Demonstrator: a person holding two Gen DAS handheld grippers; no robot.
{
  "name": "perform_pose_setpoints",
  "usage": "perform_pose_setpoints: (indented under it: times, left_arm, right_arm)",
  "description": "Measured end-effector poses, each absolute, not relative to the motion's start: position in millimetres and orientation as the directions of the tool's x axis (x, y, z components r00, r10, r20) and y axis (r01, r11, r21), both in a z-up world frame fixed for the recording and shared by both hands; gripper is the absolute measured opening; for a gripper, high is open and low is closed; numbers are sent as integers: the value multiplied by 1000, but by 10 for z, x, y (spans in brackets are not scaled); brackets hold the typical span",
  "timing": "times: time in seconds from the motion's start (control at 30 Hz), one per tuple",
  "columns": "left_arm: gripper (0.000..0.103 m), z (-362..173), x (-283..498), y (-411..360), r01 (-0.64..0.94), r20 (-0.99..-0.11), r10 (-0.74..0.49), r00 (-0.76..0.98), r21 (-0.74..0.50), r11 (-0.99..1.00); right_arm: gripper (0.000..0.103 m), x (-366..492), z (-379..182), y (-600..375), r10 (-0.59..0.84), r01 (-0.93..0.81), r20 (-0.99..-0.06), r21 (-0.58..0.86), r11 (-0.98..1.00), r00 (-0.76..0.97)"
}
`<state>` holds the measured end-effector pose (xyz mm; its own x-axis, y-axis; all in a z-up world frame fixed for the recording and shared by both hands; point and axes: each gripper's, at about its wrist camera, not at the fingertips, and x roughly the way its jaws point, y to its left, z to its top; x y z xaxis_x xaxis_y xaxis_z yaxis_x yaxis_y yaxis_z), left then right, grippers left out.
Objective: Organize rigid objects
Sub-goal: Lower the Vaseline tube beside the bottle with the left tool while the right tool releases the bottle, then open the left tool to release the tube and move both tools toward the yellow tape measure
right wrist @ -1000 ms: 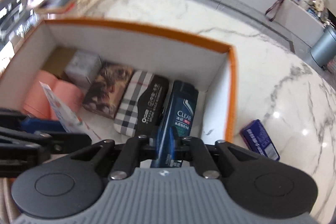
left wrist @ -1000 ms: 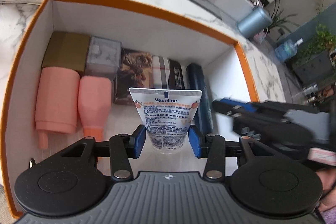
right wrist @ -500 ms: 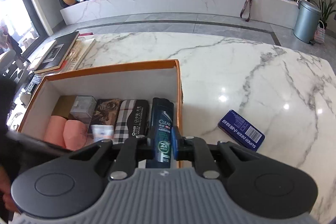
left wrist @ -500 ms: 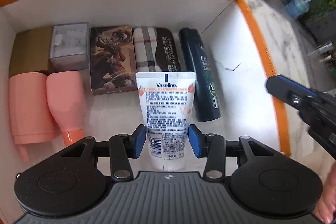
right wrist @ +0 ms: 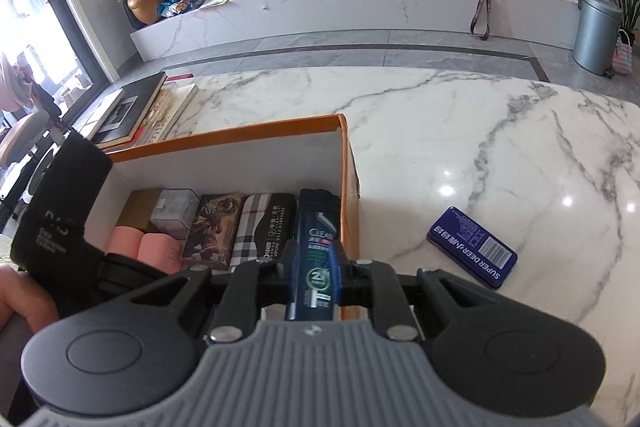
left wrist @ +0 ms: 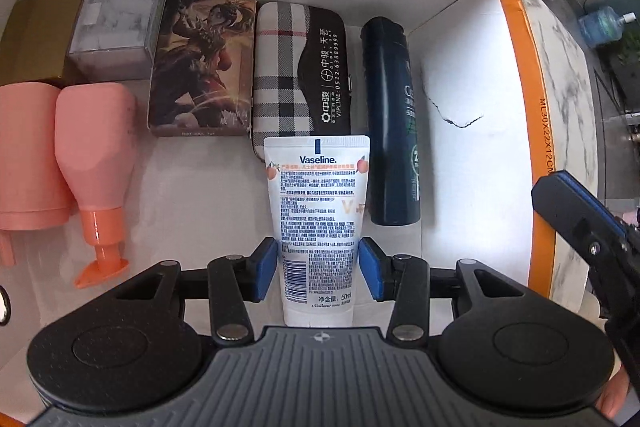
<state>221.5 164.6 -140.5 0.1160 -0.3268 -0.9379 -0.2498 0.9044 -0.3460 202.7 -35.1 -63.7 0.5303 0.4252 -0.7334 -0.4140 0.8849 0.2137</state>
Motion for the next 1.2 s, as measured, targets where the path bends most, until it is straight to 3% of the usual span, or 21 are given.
perform_pose_setpoints:
  times: [0.27, 0.37, 0.47, 0.6, 0.83, 0.97, 1.2]
  left_arm:
    - [58, -1436, 2012, 1722, -311, -919, -367, 146, -395, 864]
    - [60, -1400, 1918, 1729, -296, -917, -367, 155, -398, 868]
    - [59, -1289, 1857, 1720, -281, -940, -292, 176, -332, 900]
    - [54, -1007, 1662, 1677, -236, -920, -272, 283, -342, 910]
    - [50, -338, 1700, 1005, 2, -830, -278, 483, -316, 949]
    - [50, -175, 1733, 543, 169, -792, -294, 535, -241, 956]
    - [50, -279, 1907, -125, 371, -826, -248, 506, -51, 927]
  right_arm:
    - [16, 1977, -604, -454, 456, -411, -722, 256, 875, 521]
    - [37, 1946, -557, -504, 429, -392, -715, 232, 890, 551]
    - [36, 1930, -504, -612, 433, -371, -700, 252, 894, 567]
    - [38, 1868, -420, -765, 428, -348, -680, 262, 900, 595]
    - [43, 1752, -378, -1089, 428, -303, -653, 302, 904, 625]
    - [43, 1711, -443, -1376, 411, -256, -651, 324, 911, 638]
    - [44, 1762, -739, -1884, 348, -143, -685, 339, 930, 641]
